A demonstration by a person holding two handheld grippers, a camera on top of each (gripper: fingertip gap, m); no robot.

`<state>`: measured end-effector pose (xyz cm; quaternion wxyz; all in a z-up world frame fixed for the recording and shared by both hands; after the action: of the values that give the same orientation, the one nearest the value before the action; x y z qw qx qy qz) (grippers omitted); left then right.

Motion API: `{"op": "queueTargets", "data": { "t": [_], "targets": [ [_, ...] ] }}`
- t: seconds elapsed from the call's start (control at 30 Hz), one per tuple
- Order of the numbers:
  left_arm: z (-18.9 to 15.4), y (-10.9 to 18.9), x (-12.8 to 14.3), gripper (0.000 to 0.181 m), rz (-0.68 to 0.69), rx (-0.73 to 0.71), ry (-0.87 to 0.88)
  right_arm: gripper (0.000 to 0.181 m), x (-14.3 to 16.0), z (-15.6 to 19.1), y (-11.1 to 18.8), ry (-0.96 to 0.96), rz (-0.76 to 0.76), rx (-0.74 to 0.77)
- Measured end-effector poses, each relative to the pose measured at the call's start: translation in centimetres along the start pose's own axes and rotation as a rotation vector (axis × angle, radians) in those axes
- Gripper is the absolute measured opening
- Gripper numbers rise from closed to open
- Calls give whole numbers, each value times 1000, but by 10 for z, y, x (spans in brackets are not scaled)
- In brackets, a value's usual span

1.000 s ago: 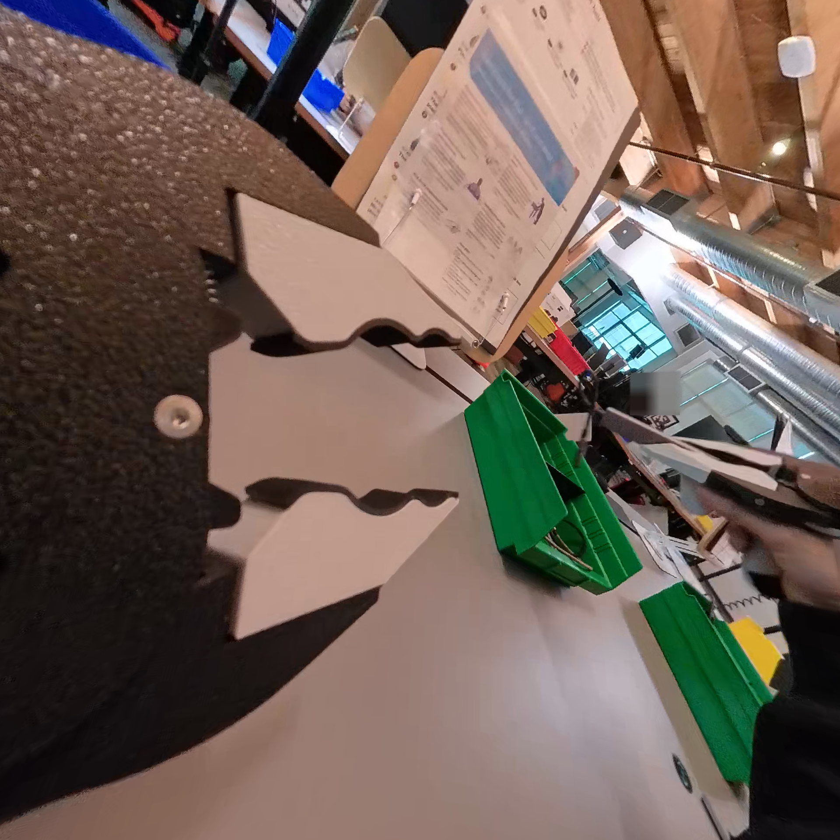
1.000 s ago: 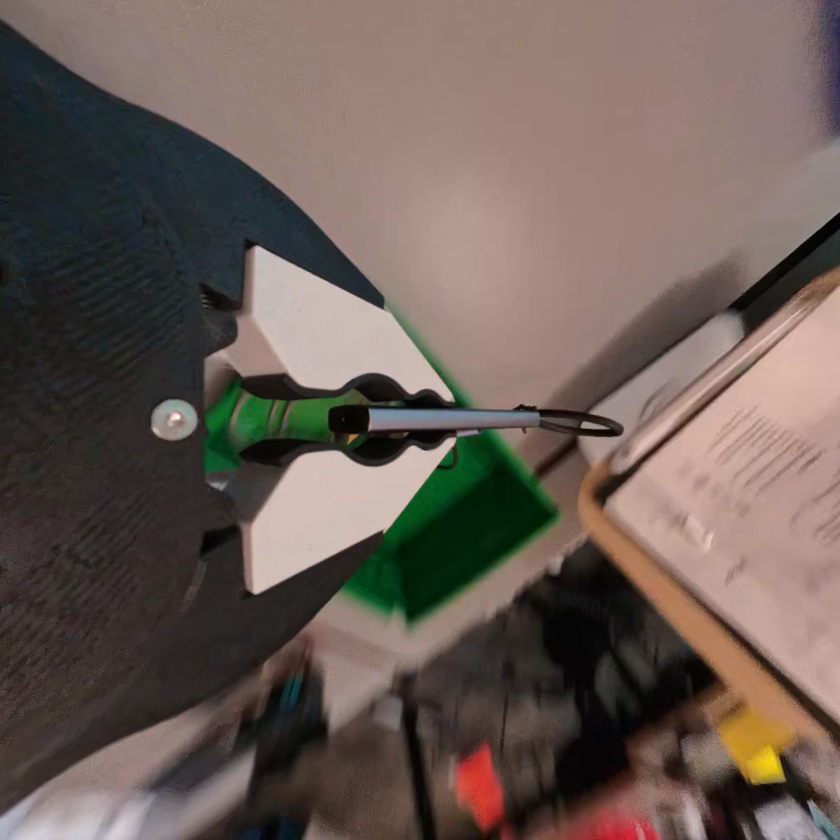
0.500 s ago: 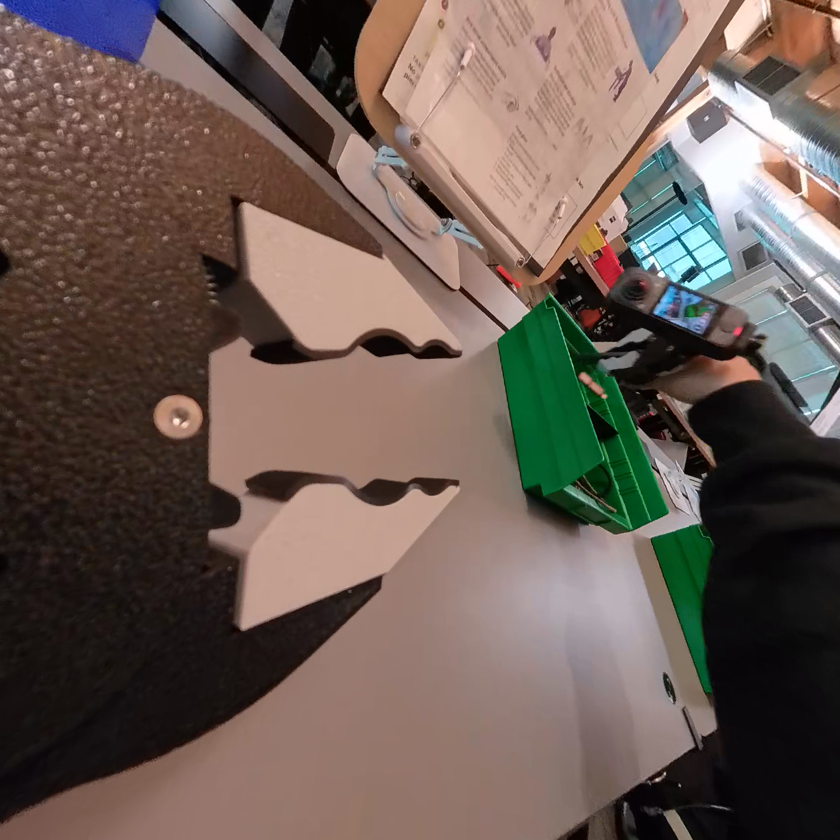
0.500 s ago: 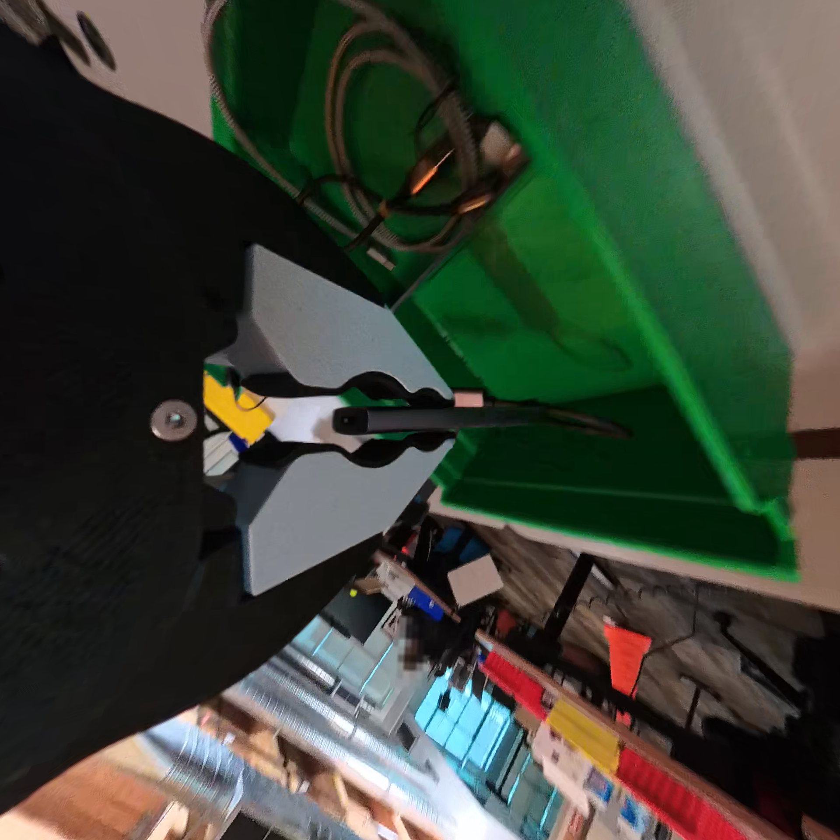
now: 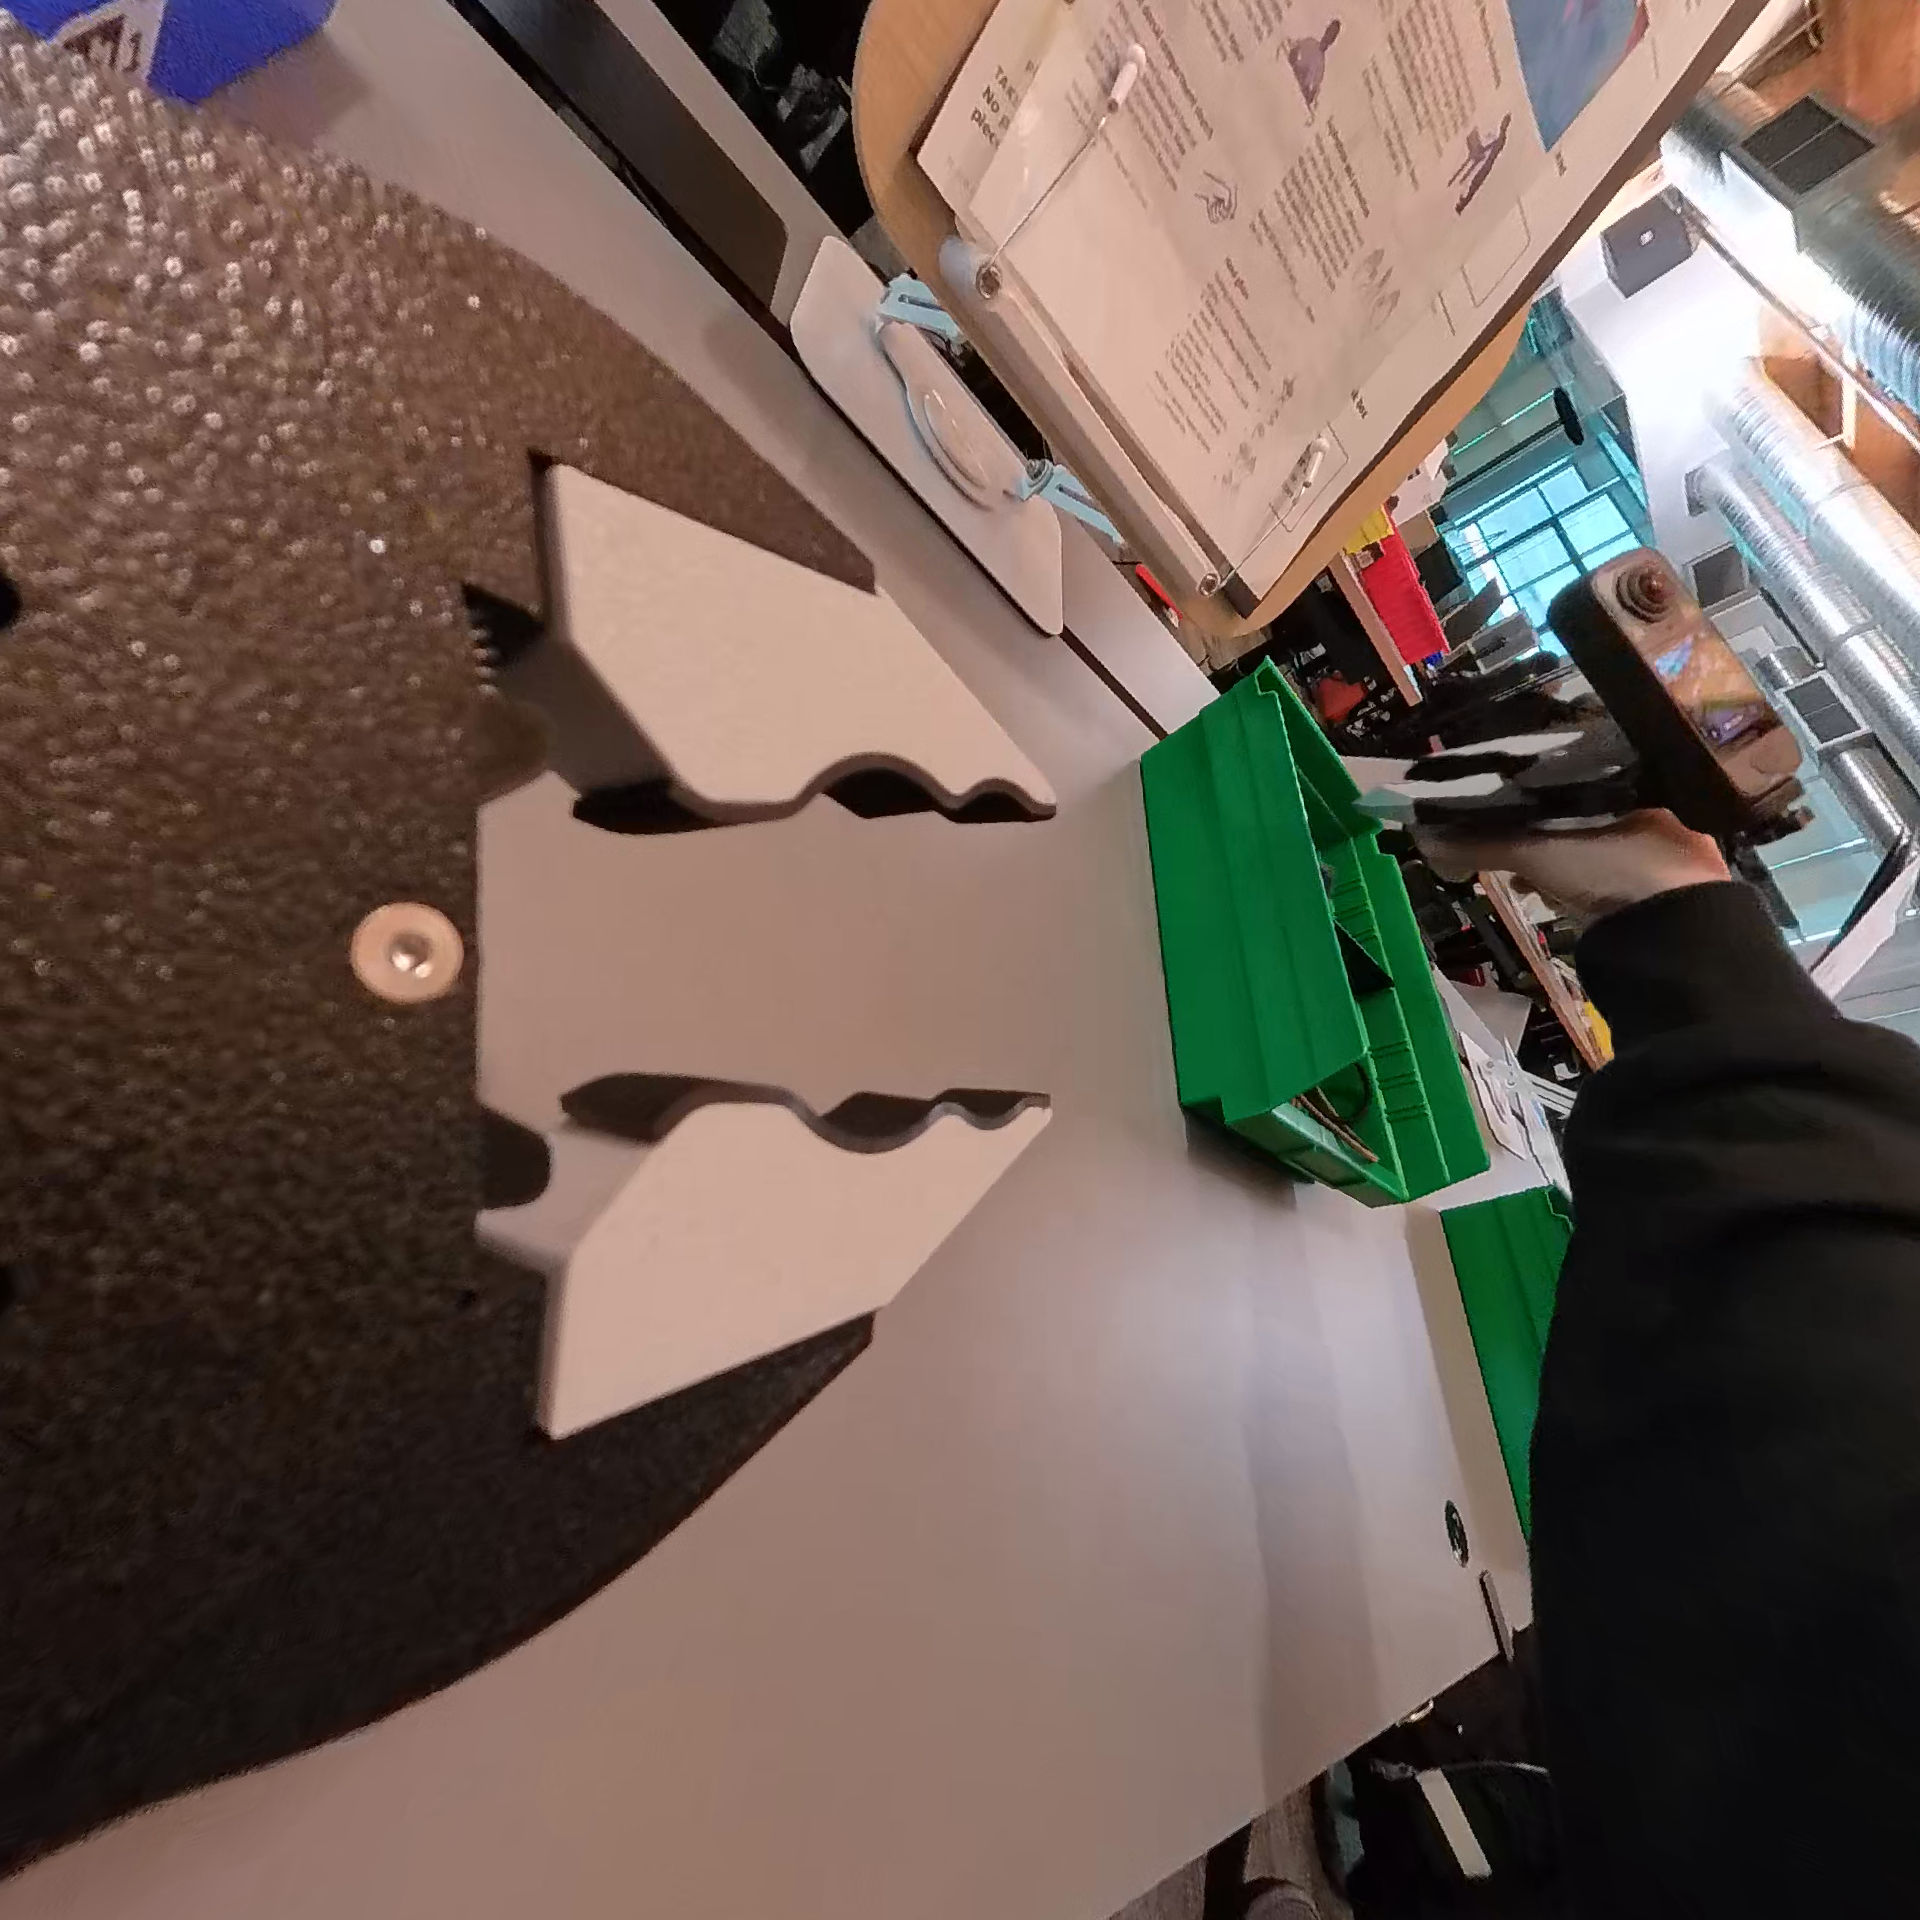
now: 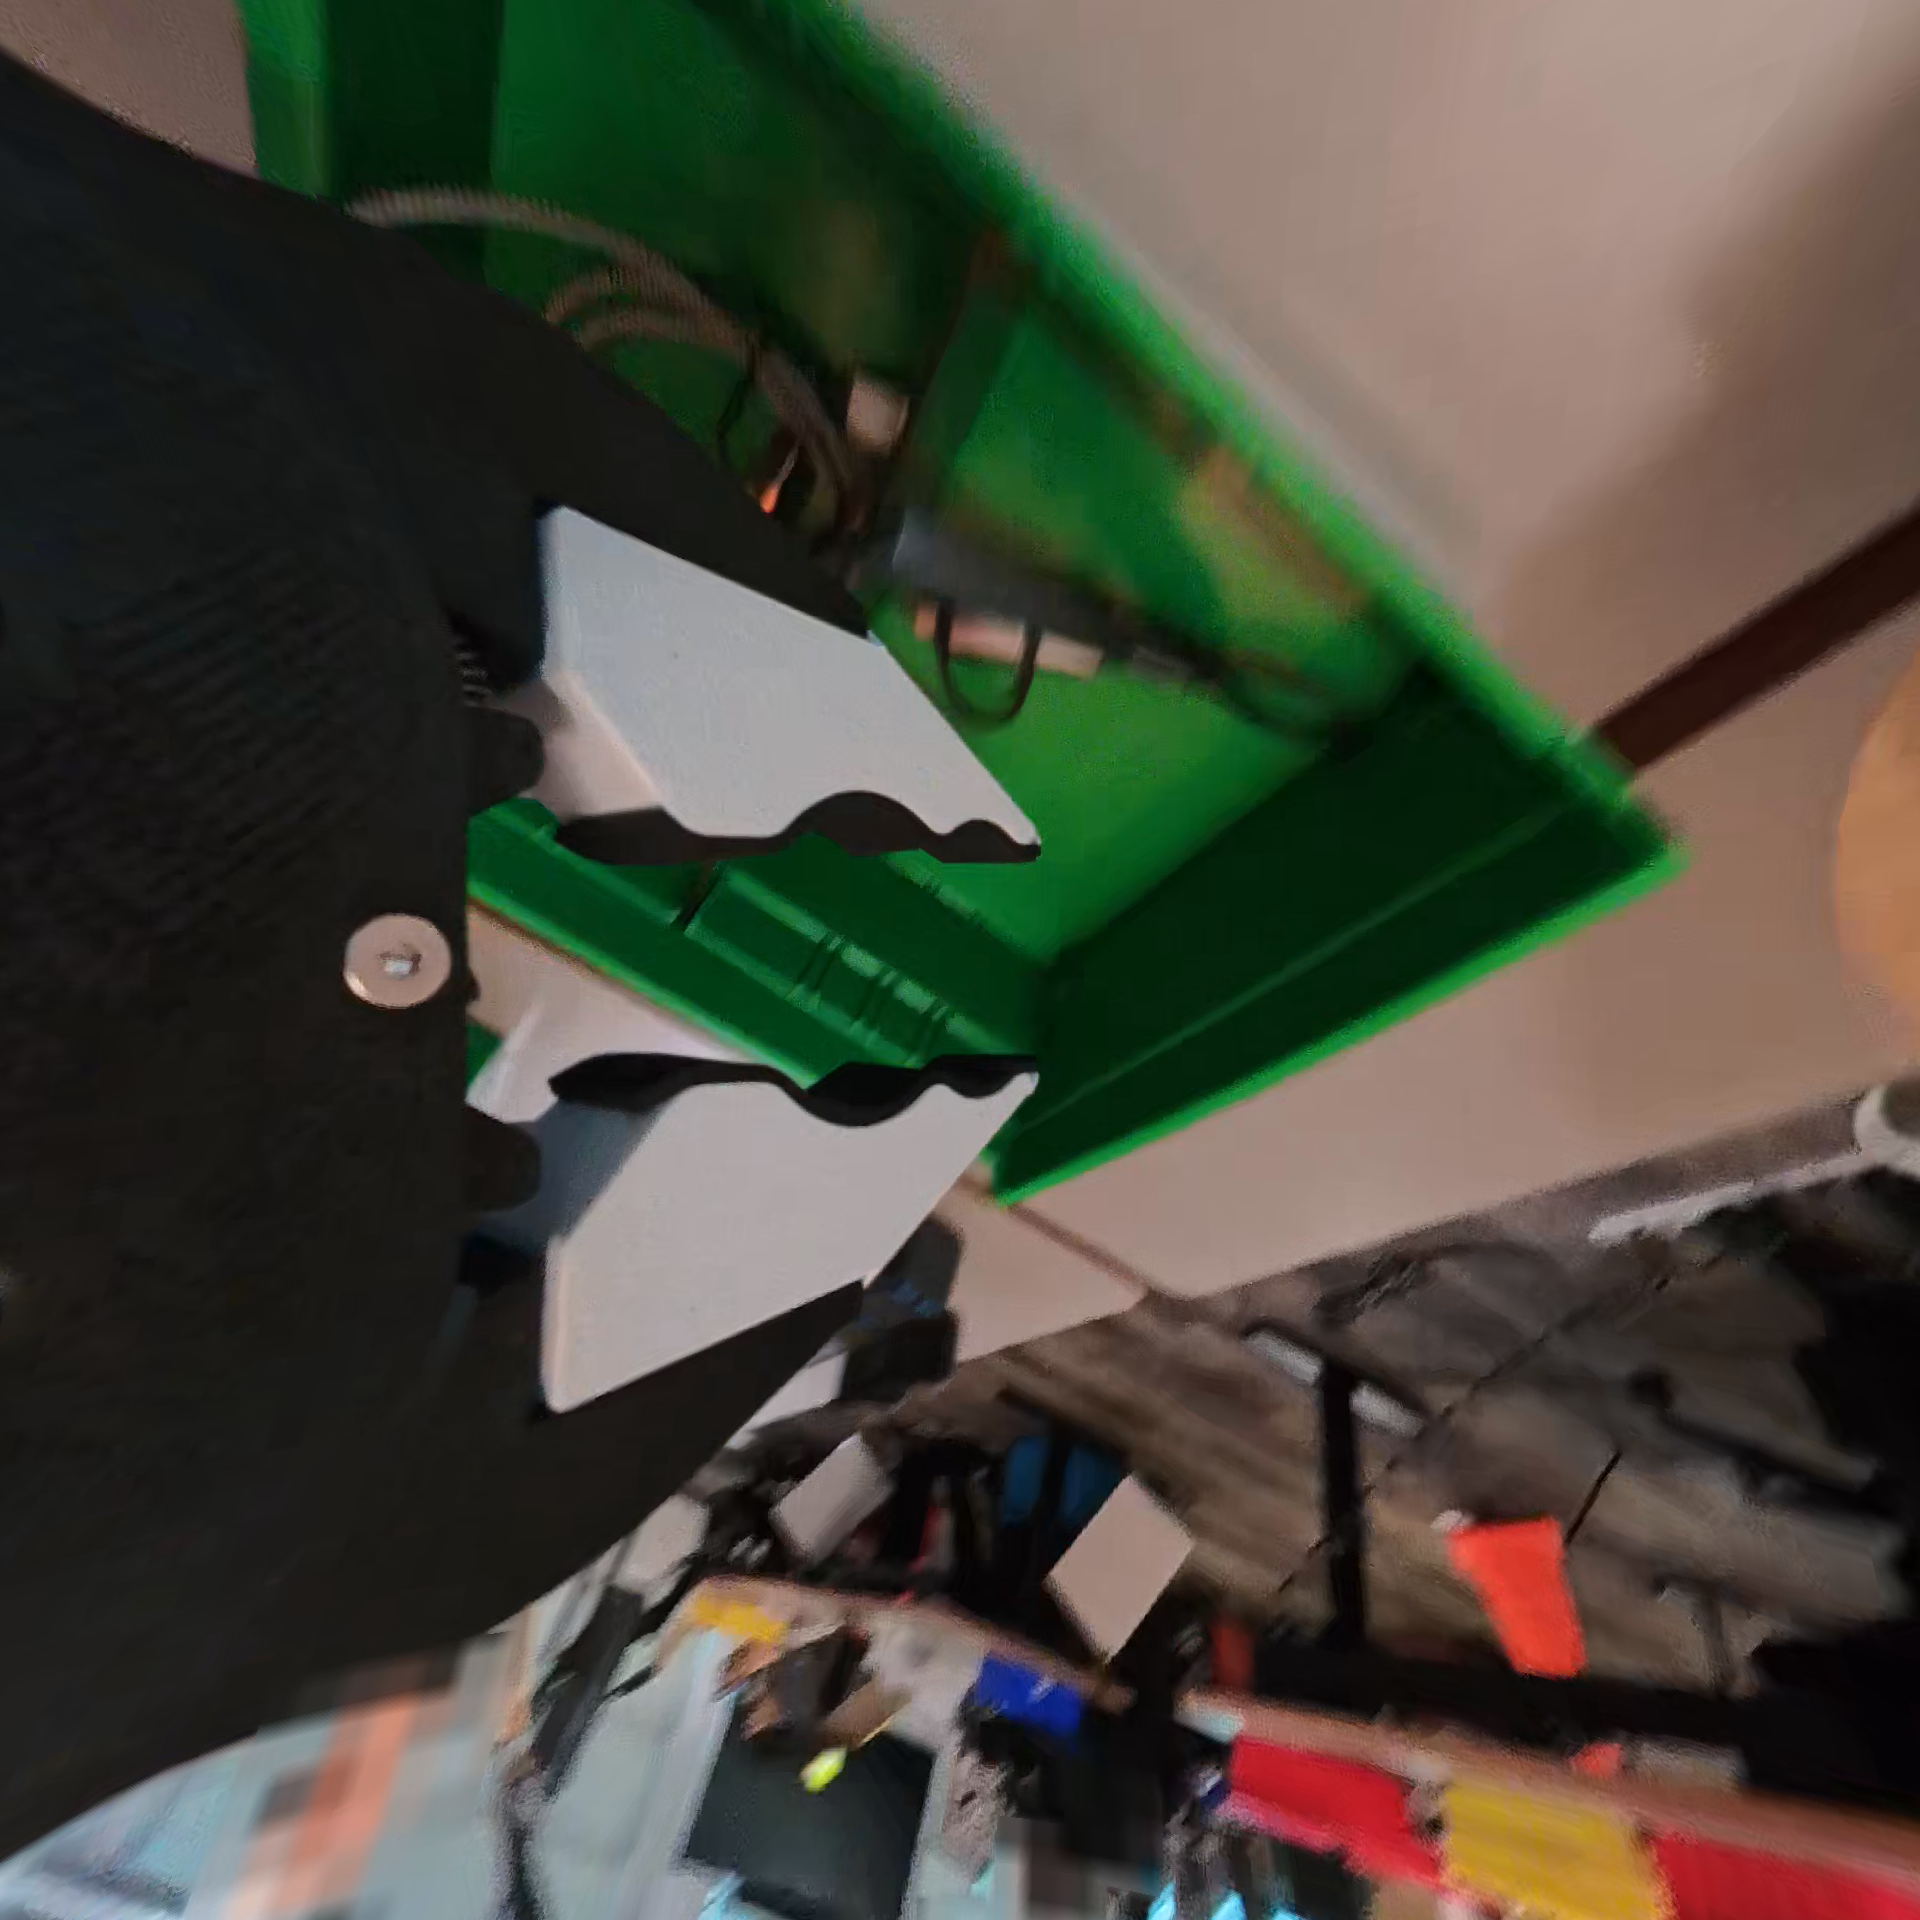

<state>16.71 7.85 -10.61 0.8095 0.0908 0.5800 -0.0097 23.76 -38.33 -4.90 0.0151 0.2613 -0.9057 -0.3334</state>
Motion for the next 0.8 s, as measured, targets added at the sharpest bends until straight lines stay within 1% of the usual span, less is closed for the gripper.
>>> {"op": "queueTargets", "data": {
  "t": [0.03, 0.07, 0.13, 0.23, 0.3, 0.4, 0.5, 0.57, 0.63, 0.73, 0.8],
  "targets": [
    [0, 0, 0, 49, -1, 3, 2, 36, 10, -7, -3, 4, 47, 55],
    [0, 0, 0, 49, -1, 3, 3, 38, 22, -9, -6, 26, 96, 75],
    [0, -1, 0, 49, 3, 2, 3, 43, 39, -7, -10, 40, 141, 67],
    [0, -1, -1, 49, 1, 4, -1, 42, 48, 4, -6, 4, 76, 52],
    [0, -1, 0, 49, 2, 3, 2, 42, 48, 10, 5, -66, -17, 69],
    [2, 1, 0, 49, 4, -10, 10, 41, 40, 21, 41, -234, -236, 114],
    [9, 6, -3, 49, 22, -73, 40, 41, 34, 43, 90, -455, -538, 69],
    [19, 16, -5, 49, 93, -186, 83, 45, 32, 67, 124, -565, -789, -35],
    [33, 34, -8, 49, 200, -335, 121, 49, 34, 92, 152, -660, -1004, -155],
    [56, 80, -9, 50, 365, -600, 173, 64, 39, 125, 179, -677, -1244, -334],
    [72, 113, -5, 50, 438, -717, 219, 74, 40, 147, 194, -607, -1391, -526]
  ]
}}
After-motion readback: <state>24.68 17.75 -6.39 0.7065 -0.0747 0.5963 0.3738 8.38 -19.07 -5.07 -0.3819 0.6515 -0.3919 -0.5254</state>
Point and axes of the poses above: each gripper's, where its closed fingertips meet, y back along the fingers, x out of its underside, z = x × y across the jaws, the point moved 8 cm from there along y, back along the fingers, and after that the axes turned 8 degrees about x, right-handed, at the moved point
